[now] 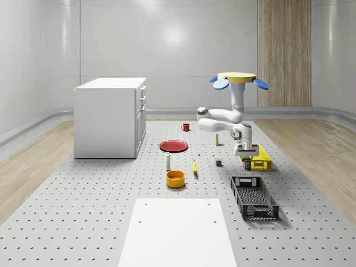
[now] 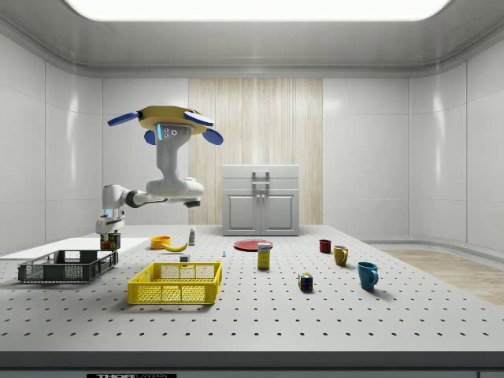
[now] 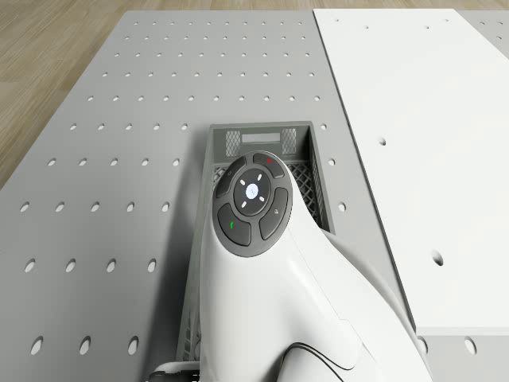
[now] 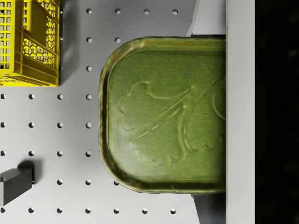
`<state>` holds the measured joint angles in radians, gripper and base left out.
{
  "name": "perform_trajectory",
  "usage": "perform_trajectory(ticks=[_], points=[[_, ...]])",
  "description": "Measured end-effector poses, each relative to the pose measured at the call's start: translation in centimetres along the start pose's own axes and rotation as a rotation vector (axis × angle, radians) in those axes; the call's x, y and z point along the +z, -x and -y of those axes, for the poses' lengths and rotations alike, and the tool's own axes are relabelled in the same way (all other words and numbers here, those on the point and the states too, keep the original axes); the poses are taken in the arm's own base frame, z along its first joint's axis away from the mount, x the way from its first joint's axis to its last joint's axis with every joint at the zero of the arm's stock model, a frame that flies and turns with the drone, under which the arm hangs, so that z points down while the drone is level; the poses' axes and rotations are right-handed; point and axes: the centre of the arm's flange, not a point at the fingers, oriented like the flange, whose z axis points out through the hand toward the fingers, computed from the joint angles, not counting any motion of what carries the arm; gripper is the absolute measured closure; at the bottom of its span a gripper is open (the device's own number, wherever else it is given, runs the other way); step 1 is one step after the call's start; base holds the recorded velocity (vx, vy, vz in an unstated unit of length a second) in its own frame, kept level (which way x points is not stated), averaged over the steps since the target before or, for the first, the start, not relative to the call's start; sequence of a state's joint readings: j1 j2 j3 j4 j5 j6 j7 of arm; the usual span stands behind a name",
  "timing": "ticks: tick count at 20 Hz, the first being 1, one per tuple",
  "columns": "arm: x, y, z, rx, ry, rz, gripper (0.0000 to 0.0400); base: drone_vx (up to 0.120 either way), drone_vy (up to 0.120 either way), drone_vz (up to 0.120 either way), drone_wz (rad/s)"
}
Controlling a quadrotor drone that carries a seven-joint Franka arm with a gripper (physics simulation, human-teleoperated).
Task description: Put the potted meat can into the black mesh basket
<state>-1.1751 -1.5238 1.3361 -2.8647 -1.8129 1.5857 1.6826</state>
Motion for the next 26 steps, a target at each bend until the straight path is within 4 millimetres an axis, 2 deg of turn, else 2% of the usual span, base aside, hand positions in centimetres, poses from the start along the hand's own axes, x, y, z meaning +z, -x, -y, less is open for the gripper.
perform_trajectory(ticks=[12, 15, 21, 26], points=[[0.00, 0.00, 0.00, 0.000, 0.000, 0.000, 0.0114, 0.120, -0.020, 0.000, 0.000], [0.00, 0.00, 0.00, 0.000, 0.000, 0.000, 0.0114, 0.120, 0.000, -0.107, 0.000], [0.00, 0.00, 0.00, 0.000, 0.000, 0.000, 0.0114, 0.120, 0.000, 0.000, 0.000], [0.00, 0.00, 0.00, 0.000, 0.000, 0.000, 0.0114, 0.120, 0.000, -0.080, 0.000]])
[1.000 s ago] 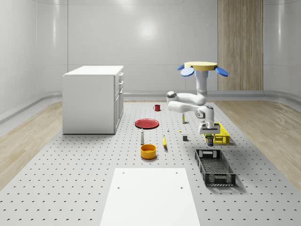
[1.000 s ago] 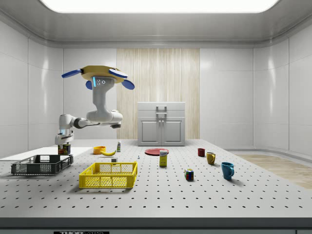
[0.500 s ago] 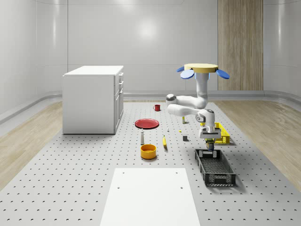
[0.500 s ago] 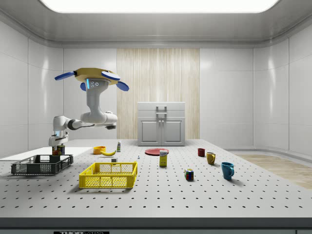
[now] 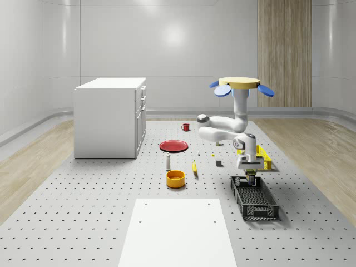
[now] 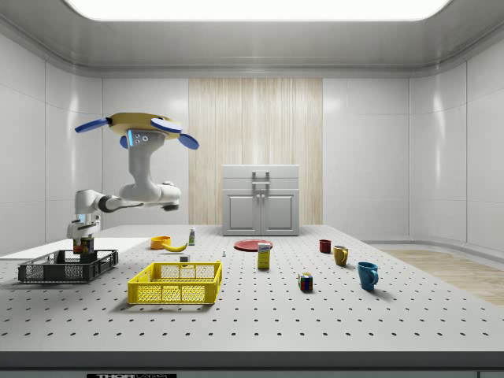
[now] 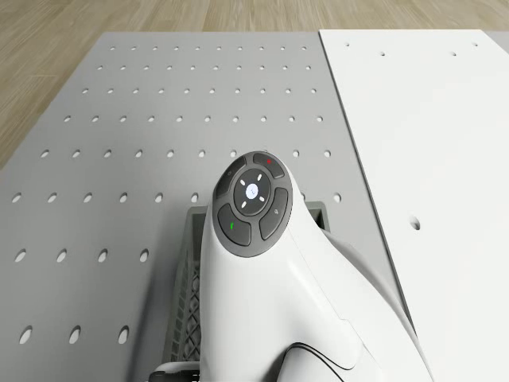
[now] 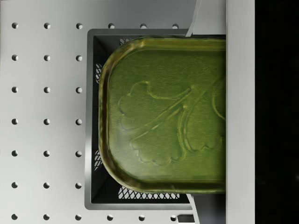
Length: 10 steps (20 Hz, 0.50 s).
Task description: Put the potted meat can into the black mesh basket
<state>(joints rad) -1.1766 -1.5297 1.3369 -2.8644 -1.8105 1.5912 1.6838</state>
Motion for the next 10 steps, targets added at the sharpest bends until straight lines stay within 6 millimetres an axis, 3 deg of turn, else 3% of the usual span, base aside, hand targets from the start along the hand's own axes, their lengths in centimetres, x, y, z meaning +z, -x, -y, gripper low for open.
perform_trajectory(ticks=[6, 10], points=[[0.00, 0.00, 0.00, 0.000, 0.000, 0.000, 0.0114, 0.120, 0.000, -0.120, 0.000], [0.00, 0.00, 0.00, 0.000, 0.000, 0.000, 0.0114, 0.120, 0.000, -0.010, 0.000]])
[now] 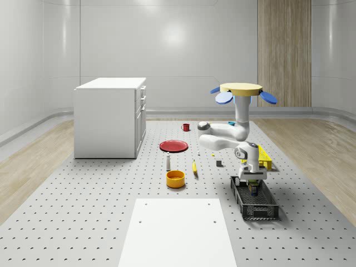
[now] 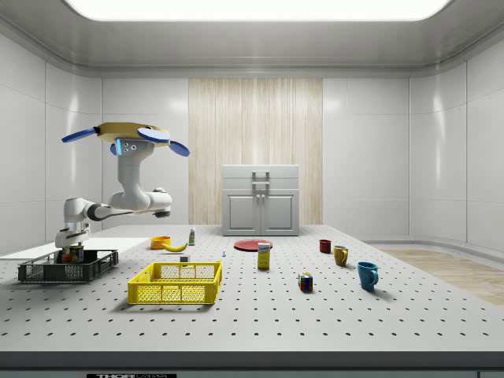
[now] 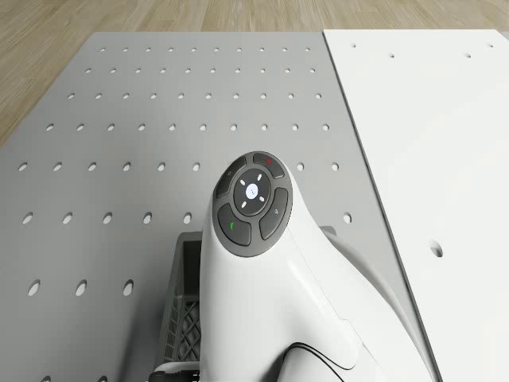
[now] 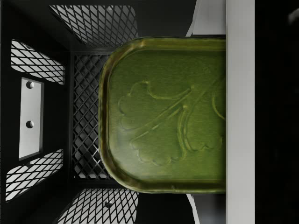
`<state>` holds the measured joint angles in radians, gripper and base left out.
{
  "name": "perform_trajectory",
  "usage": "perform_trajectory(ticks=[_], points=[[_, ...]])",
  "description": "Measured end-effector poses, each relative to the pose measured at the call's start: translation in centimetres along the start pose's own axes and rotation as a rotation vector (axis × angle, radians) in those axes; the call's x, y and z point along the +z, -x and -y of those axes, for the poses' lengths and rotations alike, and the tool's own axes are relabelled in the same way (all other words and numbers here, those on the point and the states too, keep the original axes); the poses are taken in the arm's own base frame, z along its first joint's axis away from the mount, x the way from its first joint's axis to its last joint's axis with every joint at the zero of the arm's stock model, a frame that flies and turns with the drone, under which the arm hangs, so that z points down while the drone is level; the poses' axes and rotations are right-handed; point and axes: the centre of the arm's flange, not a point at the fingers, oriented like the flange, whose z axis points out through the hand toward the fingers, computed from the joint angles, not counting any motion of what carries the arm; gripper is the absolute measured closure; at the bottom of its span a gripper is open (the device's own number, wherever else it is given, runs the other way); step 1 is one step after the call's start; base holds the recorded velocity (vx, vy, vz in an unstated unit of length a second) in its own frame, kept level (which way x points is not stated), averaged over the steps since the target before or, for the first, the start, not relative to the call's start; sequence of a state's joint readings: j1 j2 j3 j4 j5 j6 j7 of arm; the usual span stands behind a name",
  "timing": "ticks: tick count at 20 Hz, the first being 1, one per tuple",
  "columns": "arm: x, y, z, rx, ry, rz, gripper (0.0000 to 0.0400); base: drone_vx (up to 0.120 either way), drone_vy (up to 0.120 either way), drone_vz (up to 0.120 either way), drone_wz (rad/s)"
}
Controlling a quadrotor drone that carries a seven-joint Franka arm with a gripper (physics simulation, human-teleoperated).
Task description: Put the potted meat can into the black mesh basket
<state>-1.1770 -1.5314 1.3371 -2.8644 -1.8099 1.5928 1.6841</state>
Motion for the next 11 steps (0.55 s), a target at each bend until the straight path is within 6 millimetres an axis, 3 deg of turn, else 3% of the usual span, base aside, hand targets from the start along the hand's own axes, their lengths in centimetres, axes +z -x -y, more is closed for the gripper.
perform_trajectory(ticks=[2, 6, 11], points=[[0.00, 0.00, 0.00, 0.000, 0.000, 0.000, 0.0114, 0.100, 0.000, 0.000, 0.000], [-0.01, 0.01, 0.01, 0.004, -0.001, 0.003, 0.0046, 0.000, 0.000, 0.000, 0.000], [-0.02, 0.02, 0.01, 0.007, -0.002, 0.005, 0.0014, 0.000, 0.000, 0.000, 0.000]])
